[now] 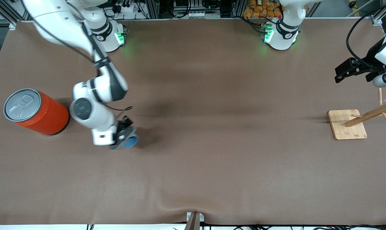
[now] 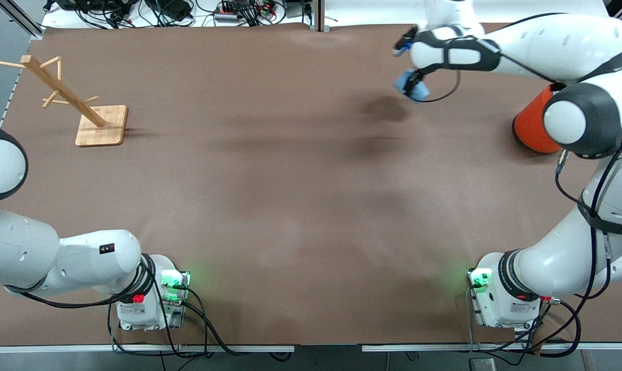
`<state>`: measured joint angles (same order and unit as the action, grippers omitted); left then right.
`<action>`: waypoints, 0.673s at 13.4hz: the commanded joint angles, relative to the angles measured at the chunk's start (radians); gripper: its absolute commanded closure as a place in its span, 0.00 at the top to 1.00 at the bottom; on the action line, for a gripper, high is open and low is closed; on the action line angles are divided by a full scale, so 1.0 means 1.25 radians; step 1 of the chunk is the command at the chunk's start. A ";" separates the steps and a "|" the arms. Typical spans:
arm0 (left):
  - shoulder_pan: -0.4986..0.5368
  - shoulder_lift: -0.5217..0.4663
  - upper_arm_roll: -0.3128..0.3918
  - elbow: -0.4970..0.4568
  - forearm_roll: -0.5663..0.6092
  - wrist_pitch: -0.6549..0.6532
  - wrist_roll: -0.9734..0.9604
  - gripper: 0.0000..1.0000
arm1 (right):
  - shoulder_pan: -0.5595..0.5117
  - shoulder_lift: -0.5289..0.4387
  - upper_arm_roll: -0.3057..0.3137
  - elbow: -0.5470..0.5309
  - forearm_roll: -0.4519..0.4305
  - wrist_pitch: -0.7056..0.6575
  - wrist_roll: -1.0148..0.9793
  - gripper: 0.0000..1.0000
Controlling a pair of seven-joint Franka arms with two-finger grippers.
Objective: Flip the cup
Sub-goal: 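Lift the blue cup with the right gripper and carry it toward the table middle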
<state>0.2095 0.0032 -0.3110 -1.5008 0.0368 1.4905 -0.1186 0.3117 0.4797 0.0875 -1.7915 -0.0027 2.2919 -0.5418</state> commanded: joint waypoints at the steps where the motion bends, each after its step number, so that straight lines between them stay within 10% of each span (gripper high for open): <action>1: 0.007 0.007 -0.004 -0.003 -0.013 -0.002 0.014 1.00 | 0.127 0.030 -0.010 0.056 0.002 0.002 -0.030 0.66; 9: 0.004 0.092 -0.004 -0.016 -0.062 0.034 0.014 1.00 | 0.197 0.127 -0.010 0.059 -0.052 0.179 -0.339 0.64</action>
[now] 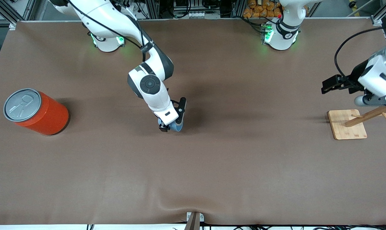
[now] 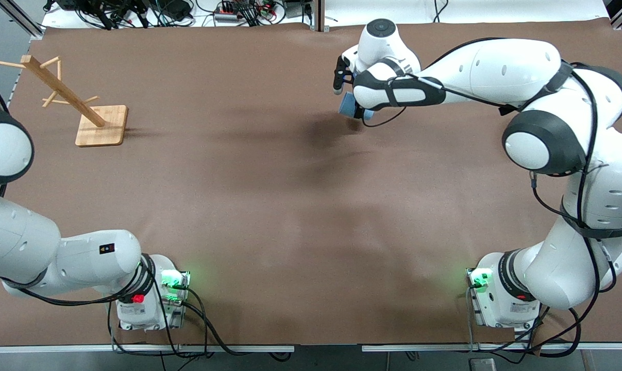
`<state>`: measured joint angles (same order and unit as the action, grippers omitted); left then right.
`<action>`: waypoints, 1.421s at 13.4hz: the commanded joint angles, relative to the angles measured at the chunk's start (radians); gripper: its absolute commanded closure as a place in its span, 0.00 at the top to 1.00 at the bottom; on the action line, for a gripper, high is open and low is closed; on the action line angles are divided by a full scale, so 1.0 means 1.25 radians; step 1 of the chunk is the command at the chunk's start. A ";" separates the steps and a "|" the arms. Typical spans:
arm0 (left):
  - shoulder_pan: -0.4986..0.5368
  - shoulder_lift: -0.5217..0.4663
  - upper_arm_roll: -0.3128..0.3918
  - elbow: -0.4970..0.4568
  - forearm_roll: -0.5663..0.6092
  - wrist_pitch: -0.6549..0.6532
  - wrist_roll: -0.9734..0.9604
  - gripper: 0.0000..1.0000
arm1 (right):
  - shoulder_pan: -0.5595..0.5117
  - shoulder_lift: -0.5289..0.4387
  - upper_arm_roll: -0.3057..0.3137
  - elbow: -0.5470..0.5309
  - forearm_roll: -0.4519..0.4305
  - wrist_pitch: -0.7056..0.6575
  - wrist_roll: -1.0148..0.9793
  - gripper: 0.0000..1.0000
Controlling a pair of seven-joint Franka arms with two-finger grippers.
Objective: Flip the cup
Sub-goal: 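Lift the blue cup with the right gripper and carry it toward the table middle, then lay the cup on its side, release, and withdraw the right gripper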
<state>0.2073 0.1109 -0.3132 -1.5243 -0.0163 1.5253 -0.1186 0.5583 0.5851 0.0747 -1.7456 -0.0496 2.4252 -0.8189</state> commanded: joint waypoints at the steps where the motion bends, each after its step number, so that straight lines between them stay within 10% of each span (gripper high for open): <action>1: 0.010 0.006 -0.001 0.007 -0.040 0.007 0.014 1.00 | 0.004 0.061 0.000 0.024 -0.014 0.099 -0.148 0.63; 4: 0.024 0.015 0.006 0.007 -0.056 0.014 0.014 1.00 | 0.037 0.078 -0.002 0.039 -0.016 0.107 -0.145 0.64; 6: 0.028 0.025 0.008 0.002 -0.086 0.023 0.013 1.00 | 0.034 0.077 -0.002 0.054 -0.013 0.106 -0.152 1.00; 19: 0.066 0.149 0.008 -0.106 -0.411 0.022 0.013 1.00 | -0.104 -0.194 -0.003 0.049 0.101 -0.223 0.019 1.00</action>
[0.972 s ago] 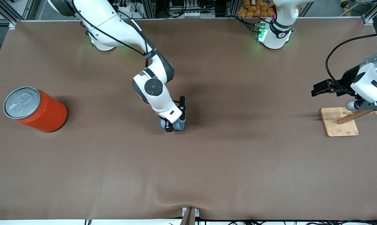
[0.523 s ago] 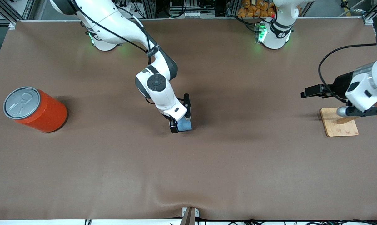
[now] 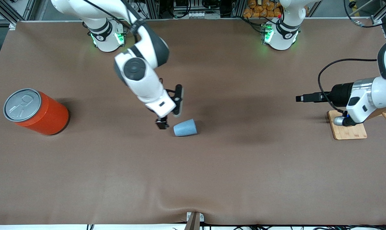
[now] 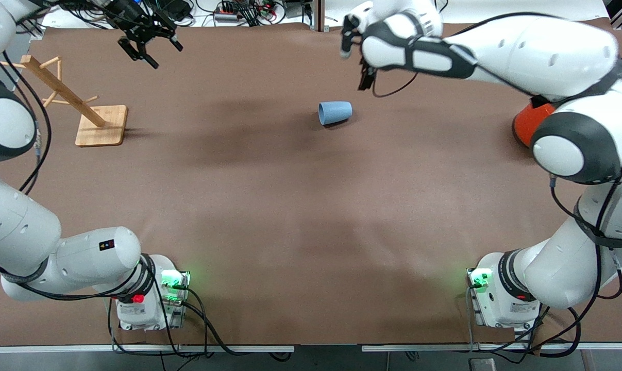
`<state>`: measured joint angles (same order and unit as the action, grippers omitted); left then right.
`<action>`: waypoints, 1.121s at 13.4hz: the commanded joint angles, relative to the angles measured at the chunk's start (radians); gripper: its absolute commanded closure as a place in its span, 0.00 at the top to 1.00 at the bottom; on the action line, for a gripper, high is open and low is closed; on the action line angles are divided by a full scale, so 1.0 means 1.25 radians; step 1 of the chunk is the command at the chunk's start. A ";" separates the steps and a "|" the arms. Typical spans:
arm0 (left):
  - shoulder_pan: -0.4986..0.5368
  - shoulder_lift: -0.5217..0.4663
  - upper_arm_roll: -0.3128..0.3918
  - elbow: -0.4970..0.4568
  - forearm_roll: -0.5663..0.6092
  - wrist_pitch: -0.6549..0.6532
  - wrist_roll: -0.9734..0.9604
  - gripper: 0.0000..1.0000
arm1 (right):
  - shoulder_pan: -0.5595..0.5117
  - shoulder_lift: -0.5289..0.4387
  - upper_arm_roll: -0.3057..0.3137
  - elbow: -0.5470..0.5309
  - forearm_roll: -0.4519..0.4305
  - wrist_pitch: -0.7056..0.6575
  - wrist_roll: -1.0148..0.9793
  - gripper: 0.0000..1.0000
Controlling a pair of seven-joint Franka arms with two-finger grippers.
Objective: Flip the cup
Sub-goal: 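Lay the cup on its side, release, and withdraw the right gripper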
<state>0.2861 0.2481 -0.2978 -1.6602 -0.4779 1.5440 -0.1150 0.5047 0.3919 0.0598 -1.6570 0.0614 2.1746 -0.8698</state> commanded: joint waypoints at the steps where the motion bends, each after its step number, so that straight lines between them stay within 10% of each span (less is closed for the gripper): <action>1: -0.003 0.057 -0.006 0.002 -0.053 0.010 0.007 1.00 | -0.095 -0.056 0.007 -0.022 0.012 -0.035 0.093 1.00; 15: -0.205 0.203 -0.022 -0.113 -0.400 0.436 -0.011 1.00 | -0.389 -0.253 -0.134 -0.003 0.011 -0.426 0.292 1.00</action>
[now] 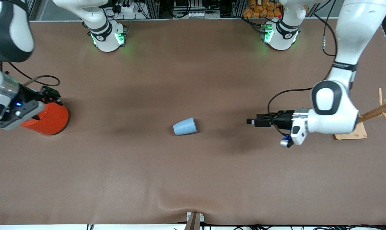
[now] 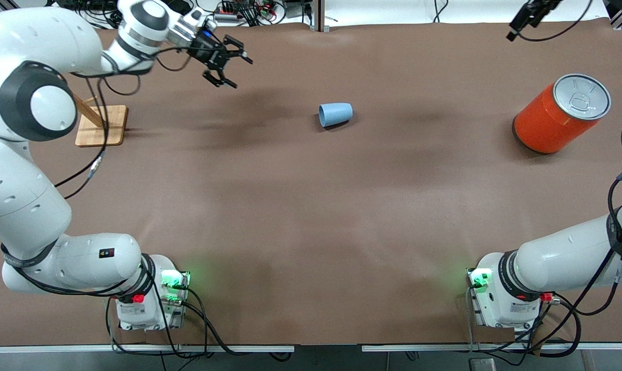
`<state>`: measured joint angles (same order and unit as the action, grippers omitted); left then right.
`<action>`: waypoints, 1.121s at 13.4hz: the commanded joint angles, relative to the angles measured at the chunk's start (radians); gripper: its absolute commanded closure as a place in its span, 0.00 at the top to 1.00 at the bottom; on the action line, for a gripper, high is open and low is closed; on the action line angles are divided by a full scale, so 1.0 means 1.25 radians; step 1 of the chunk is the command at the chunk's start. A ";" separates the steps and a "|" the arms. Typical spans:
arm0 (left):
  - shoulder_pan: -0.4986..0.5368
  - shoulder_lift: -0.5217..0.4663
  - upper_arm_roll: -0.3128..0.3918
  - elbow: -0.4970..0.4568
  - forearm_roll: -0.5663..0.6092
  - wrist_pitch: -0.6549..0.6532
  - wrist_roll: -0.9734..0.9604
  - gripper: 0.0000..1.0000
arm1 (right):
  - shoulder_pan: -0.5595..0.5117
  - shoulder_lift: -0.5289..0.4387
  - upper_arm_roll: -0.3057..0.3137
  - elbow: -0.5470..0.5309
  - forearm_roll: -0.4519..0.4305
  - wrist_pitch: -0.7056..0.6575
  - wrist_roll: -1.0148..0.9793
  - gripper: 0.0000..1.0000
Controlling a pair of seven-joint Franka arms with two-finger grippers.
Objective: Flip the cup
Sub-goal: 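Move the left gripper toward the cup's rim while the right gripper retracts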
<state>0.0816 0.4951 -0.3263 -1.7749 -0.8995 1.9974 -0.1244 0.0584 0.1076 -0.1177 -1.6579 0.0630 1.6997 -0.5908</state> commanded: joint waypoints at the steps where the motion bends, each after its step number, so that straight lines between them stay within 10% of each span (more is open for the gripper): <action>1: -0.067 0.020 0.002 -0.021 -0.091 0.114 -0.004 1.00 | -0.039 -0.031 0.007 0.001 0.010 -0.098 0.148 1.00; 6: -0.147 0.098 0.002 -0.010 -0.224 0.241 0.040 1.00 | -0.034 -0.041 0.011 0.070 0.006 -0.237 0.474 1.00; 15: -0.269 0.221 0.002 0.074 -0.342 0.412 0.082 1.00 | -0.054 -0.059 0.097 0.205 -0.073 -0.327 0.496 1.00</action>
<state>-0.2228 0.7354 -0.3263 -1.7171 -1.2821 2.4791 -0.0352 0.0175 0.0381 -0.0197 -1.4267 -0.0215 1.3078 0.0139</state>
